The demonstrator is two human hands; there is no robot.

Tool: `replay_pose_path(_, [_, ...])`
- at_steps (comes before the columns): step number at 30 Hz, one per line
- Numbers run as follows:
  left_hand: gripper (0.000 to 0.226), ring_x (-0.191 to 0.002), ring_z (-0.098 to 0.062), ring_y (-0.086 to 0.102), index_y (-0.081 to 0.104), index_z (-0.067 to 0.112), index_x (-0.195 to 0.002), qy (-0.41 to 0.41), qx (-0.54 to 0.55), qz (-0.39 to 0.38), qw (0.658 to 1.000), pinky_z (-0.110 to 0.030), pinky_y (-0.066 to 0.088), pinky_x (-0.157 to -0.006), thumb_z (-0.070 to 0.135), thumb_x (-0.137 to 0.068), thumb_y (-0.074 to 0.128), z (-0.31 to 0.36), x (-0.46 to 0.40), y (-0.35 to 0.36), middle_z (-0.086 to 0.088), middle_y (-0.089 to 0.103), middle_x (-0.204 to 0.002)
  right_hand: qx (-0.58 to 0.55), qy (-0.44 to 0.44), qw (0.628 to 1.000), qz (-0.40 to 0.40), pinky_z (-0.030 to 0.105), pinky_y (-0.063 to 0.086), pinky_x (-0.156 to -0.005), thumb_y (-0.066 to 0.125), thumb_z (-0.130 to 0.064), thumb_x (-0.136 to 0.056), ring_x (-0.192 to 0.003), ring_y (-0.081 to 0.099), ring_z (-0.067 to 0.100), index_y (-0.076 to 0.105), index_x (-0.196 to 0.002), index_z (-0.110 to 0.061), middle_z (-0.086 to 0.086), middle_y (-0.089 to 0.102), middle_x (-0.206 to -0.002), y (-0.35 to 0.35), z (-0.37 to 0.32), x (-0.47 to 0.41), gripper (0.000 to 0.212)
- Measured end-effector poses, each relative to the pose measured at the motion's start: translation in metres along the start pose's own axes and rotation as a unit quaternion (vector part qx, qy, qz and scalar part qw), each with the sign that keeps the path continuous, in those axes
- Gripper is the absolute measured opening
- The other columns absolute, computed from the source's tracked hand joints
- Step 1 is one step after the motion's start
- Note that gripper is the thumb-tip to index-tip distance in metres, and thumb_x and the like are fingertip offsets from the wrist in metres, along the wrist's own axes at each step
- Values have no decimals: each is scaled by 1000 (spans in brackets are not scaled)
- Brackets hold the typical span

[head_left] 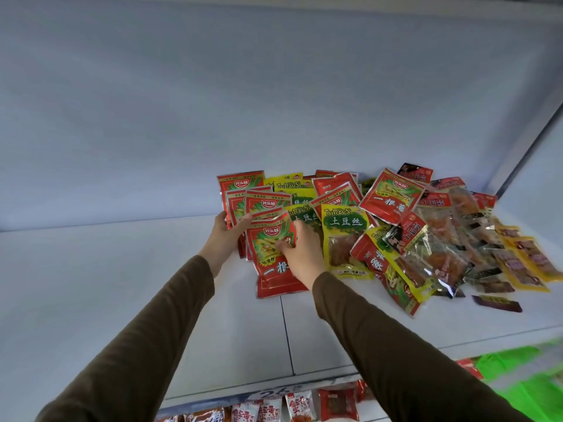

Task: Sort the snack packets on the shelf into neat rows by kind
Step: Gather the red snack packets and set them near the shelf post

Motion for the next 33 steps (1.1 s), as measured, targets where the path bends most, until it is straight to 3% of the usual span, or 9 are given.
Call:
replay_pose_path(2, [50, -84, 0, 64, 39, 29, -128, 12, 8, -1, 1000, -11, 52, -51, 38, -91, 72, 2, -2, 1, 15, 62, -105, -7, 0, 1000, 10, 39, 42, -107, 67, -30, -95, -130, 45, 25, 46, -139, -13, 6, 53, -136, 5, 2, 2, 51])
replay_pose_path(7, [65, -102, -21, 71, 41, 22, -131, 25, 17, -4, 1000, -34, 60, -76, 18, -82, 85, 1, -8, 6, 0, 68, -116, -63, -15, 998, 4, 42, 35, -118, 65, -20, -97, -144, 35, 22, 26, -156, -18, 3, 43, -153, 19, -8, 3, 71])
replay_pose_path(13, [38, -104, -30, 74, 65, 16, -123, 3, 37, -62, 997, -49, 59, -93, 17, -88, 79, -4, -9, 11, -5, 77, -112, -61, 14, 998, 9, 49, 31, -119, 66, -28, -96, -144, 30, 28, 20, -158, -20, 5, 42, -153, 30, -11, -3, 78])
replay_pose_path(18, [49, -95, -24, 77, 52, 32, -127, 6, 62, -69, 996, -41, 64, -77, 19, -88, 79, -3, -4, 14, -1, 76, -113, -95, 18, 995, 20, 49, 29, -119, 59, -31, -101, -147, 28, 24, 20, -159, -23, 3, 36, -157, 38, -12, 0, 71])
replay_pose_path(22, [63, -99, -24, 75, 41, 33, -135, 24, 37, -62, 997, -39, 64, -79, 23, -86, 81, -6, 0, 14, -1, 71, -118, -175, 8, 984, 44, 46, 28, -122, 49, -26, -106, -152, 22, 19, 27, -157, -24, -1, 26, -164, 42, -15, 2, 56])
replay_pose_path(25, [71, -100, -27, 75, 36, 28, -139, 19, 35, -62, 997, -43, 64, -82, 26, -84, 82, -12, 5, 10, -5, 69, -121, -274, 21, 961, 15, 42, 47, -109, 41, -30, -108, -137, 45, 13, 34, -153, -32, -11, 43, -149, 42, -14, 4, 46])
replay_pose_path(27, [66, -92, -27, 77, 39, 28, -135, 15, 51, -45, 998, -40, 64, -73, 25, -85, 82, -17, 8, 3, -7, 70, -120, -311, 26, 950, -12, 35, 54, -98, 41, -37, -108, -124, 54, 4, 35, -151, -38, -19, 48, -139, 41, -14, 3, 43])
replay_pose_path(31, [55, -86, -33, 78, 47, 34, -124, -1, 106, 2, 994, -43, 63, -67, 22, -84, 83, -22, 12, -23, -9, 75, -110, -341, 14, 938, -61, 9, 52, -78, 42, -50, -104, -104, 57, -20, 38, -148, -33, -26, 52, -126, 38, -22, -2, 48])
replay_pose_path(33, [53, -87, -36, 78, 49, 35, -122, 2, 123, 15, 992, -45, 63, -68, 24, -83, 84, -18, 13, -37, -8, 77, -107, -333, 21, 941, -63, 22, 52, -96, 38, -49, -106, -120, 56, -6, 40, -148, -26, -14, 53, -137, 35, -25, -8, 49])
Point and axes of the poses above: each hand's wrist, its own x-axis away from the middle knuckle, its own y-axis out of the palm, z = x × y, the point moved 5 cm from there along -x, towards the middle knuckle
